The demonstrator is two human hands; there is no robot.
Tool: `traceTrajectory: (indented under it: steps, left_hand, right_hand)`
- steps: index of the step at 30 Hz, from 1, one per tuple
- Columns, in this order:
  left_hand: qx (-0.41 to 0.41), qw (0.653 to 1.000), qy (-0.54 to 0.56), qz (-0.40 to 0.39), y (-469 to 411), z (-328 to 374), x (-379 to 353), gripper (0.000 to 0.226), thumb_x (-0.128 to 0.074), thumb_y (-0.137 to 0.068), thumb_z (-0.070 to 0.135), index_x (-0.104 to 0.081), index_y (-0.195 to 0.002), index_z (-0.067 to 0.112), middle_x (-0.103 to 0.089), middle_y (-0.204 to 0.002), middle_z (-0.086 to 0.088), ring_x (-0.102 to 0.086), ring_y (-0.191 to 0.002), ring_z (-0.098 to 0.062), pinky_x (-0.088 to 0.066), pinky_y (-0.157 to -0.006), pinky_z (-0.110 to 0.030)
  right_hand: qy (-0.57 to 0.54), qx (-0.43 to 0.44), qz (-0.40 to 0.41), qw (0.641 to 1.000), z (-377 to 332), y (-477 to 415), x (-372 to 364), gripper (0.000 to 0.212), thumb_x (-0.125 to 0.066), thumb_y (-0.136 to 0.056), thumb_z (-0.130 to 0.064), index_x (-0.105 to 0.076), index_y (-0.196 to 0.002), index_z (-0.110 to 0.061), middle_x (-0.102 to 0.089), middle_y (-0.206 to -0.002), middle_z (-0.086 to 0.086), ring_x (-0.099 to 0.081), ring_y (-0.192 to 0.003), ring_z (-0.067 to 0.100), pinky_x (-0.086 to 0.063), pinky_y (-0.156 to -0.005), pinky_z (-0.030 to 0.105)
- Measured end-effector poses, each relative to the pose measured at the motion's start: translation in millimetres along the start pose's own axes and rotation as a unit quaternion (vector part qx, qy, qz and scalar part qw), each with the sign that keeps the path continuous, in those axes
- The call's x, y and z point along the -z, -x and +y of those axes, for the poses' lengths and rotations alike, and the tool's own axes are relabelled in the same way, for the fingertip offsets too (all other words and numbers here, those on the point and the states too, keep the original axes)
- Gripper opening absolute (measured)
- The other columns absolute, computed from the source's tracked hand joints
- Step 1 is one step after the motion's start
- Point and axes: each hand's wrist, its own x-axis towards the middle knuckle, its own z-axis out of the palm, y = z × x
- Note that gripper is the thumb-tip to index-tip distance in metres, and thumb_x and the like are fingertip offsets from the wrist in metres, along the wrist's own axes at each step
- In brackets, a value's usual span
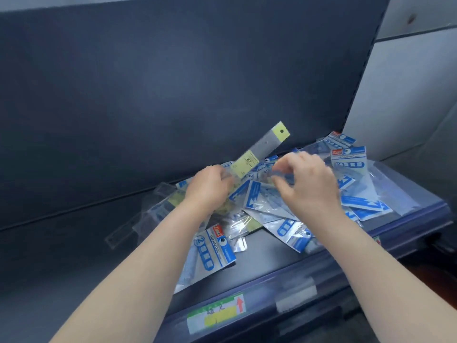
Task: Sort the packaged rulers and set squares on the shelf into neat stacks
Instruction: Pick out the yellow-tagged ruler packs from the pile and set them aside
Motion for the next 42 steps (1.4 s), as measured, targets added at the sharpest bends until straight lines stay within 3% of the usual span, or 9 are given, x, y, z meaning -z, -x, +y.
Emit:
traceTrajectory:
  steps: [4, 7, 13, 18, 23, 28, 32, 37, 42]
  left_hand:
    - [0.037, 0.981, 0.174, -0.07, 10, 22, -16, 0.006, -0.058, -0.092, 0.017, -0.062, -0.089, 0.015, -0.059, -0.073, 0.003, -0.054, -0.067, -0.015, -0.042, -0.063, -0.029]
    - [0.054, 0.959, 0.257, -0.106, 29, 27, -22, 0.013, -0.057, -0.094, 0.018, -0.066, -0.088, 0.012, -0.063, -0.074, 0.0, -0.054, -0.062, -0.015, -0.046, -0.063, -0.029]
    - [0.096, 0.979, -0.182, -0.005, 41, -36, 3, 0.023, -0.054, -0.092, 0.018, -0.068, -0.108, 0.026, -0.067, -0.112, 0.003, -0.061, -0.105, -0.024, -0.05, -0.083, -0.035]
    - [0.058, 0.982, -0.175, 0.037, 40, -65, 10, 0.036, -0.057, -0.092, 0.018, -0.059, -0.125, 0.031, -0.059, -0.131, 0.004, -0.051, -0.119, -0.023, -0.047, -0.091, -0.039]
    - [-0.053, 0.967, -0.228, -0.104, 36, -60, 7, 0.048, -0.053, -0.096, 0.02, -0.045, -0.139, 0.04, -0.036, -0.153, 0.013, -0.023, -0.144, -0.018, -0.014, -0.118, -0.055]
    - [0.022, 0.937, -0.322, -0.136, 46, -54, 33, 0.019, -0.065, -0.083, 0.035, -0.057, -0.098, 0.027, -0.062, -0.102, 0.007, -0.051, -0.111, -0.021, -0.013, -0.113, -0.061]
    - [0.074, 0.927, -0.321, -0.182, 54, -49, 49, 0.025, -0.067, -0.082, 0.042, -0.058, -0.097, 0.023, -0.064, -0.097, 0.005, -0.057, -0.097, -0.02, -0.03, -0.105, -0.056]
    - [0.027, 0.979, -0.194, -0.048, 34, -39, 32, 0.018, -0.061, -0.09, 0.04, -0.064, -0.099, 0.025, -0.066, -0.1, 0.004, -0.06, -0.09, -0.02, -0.052, -0.078, -0.037]
    - [0.044, 0.965, -0.208, -0.151, 24, -25, 9, 0.046, -0.076, -0.073, 0.05, -0.059, -0.099, 0.016, -0.06, -0.09, 0.002, -0.056, -0.079, -0.018, -0.046, -0.064, -0.031]
  right_hand:
    - [-0.201, -0.125, -0.26, 0.936, -1, -5, -14, 0.032, -0.051, -0.094, -0.038, -0.052, -0.122, -0.021, -0.069, -0.102, -0.002, -0.064, -0.095, 0.019, -0.05, -0.086, 0.038]
    - [-0.315, -0.186, -0.234, 0.901, -3, -4, -30, 0.029, -0.054, -0.092, -0.026, -0.05, -0.119, -0.018, -0.068, -0.096, 0.001, -0.066, -0.087, 0.021, -0.053, -0.084, 0.045]
    - [-0.188, -0.093, -0.312, 0.927, 3, -8, -44, 0.034, -0.048, -0.093, -0.023, -0.044, -0.127, -0.025, -0.063, -0.091, 0.0, -0.06, -0.082, 0.02, -0.049, -0.068, 0.036]
    - [-0.157, -0.052, -0.336, 0.927, -3, -2, -55, 0.049, -0.046, -0.093, -0.02, -0.034, -0.141, -0.022, -0.051, -0.081, -0.009, -0.057, -0.085, 0.02, -0.041, -0.064, 0.032]
    - [-0.13, -0.031, -0.337, 0.932, -6, 2, -55, 0.044, -0.044, -0.094, -0.019, -0.036, -0.137, -0.025, -0.057, -0.093, -0.003, -0.06, -0.092, 0.024, -0.048, -0.075, 0.038]
    - [-0.109, -0.022, -0.315, 0.943, -3, 3, -52, 0.046, -0.042, -0.095, -0.019, -0.034, -0.139, -0.026, -0.055, -0.088, -0.005, -0.06, -0.086, 0.023, -0.041, -0.065, 0.033]
    - [-0.132, -0.011, -0.314, 0.94, -12, 8, -46, 0.043, -0.042, -0.096, -0.018, -0.035, -0.137, -0.028, -0.056, -0.093, -0.007, -0.059, -0.085, 0.02, -0.046, -0.067, 0.035]
    - [-0.132, -0.021, -0.307, 0.942, -17, 11, -45, 0.043, -0.043, -0.096, -0.019, -0.034, -0.137, -0.028, -0.061, -0.101, -0.005, -0.061, -0.085, 0.02, -0.052, -0.07, 0.041]
    - [-0.127, -0.043, -0.299, 0.945, -16, 14, -46, 0.045, -0.042, -0.095, -0.017, -0.034, -0.138, -0.025, -0.058, -0.09, -0.004, -0.06, -0.082, 0.022, -0.051, -0.071, 0.042]
